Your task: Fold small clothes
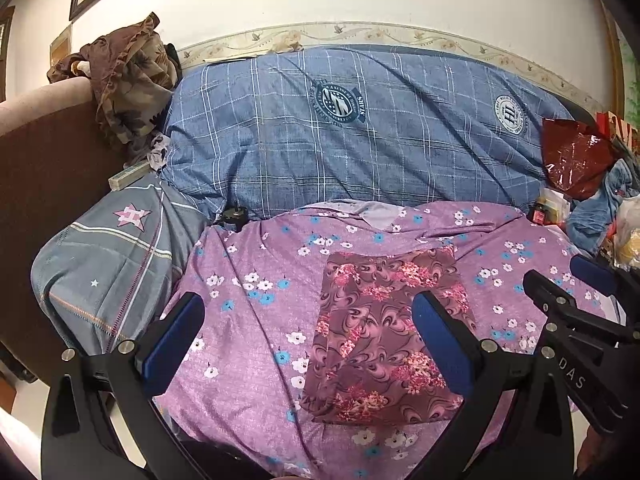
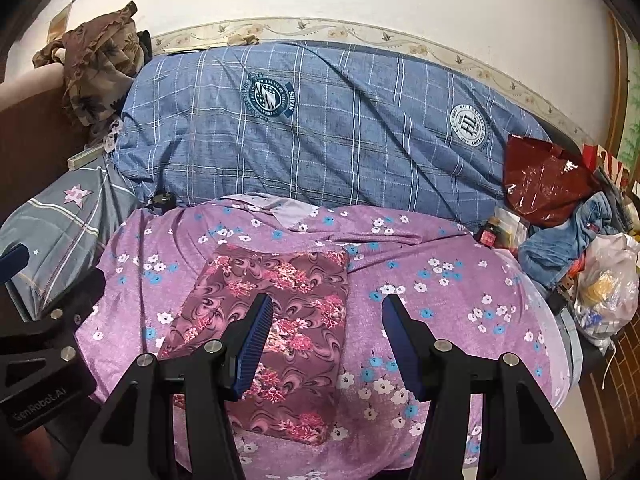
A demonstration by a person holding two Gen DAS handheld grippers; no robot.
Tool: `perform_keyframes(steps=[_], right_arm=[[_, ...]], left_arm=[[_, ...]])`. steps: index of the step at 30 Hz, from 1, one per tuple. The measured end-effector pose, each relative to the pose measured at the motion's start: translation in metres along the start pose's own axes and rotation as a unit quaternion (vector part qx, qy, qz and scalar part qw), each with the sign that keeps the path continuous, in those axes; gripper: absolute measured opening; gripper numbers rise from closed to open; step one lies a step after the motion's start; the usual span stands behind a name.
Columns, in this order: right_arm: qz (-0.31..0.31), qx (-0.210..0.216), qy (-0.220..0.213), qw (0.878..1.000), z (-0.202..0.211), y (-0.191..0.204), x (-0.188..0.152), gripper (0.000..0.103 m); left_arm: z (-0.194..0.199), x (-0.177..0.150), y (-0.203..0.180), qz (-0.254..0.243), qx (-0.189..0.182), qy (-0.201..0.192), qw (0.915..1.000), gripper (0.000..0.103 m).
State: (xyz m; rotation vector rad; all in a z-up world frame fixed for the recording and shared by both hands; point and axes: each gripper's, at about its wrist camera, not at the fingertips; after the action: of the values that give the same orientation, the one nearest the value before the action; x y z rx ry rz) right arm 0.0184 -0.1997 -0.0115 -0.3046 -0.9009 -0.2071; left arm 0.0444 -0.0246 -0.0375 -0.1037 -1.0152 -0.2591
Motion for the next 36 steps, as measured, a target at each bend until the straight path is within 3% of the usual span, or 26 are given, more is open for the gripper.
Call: perform_keyframes(steps=[36], right_arm=[[-0.011, -0.004, -0.075, 0.997, 0.083, -0.012, 0.005, 0.059]], left_arm=[[0.075, 0.011, 0.005, 0.019, -0.025, -0.057, 0.9979, 0.103]])
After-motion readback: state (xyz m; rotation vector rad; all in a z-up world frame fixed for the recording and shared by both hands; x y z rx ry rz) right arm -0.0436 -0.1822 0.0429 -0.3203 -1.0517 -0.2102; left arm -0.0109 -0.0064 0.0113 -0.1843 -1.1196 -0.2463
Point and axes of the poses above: each gripper's, at about its wrist camera, not at the fingertips, and z roughly against the way its jaws point, y to its left, x to its top, and after that the axes turned 3 degrees about -x, right-handed
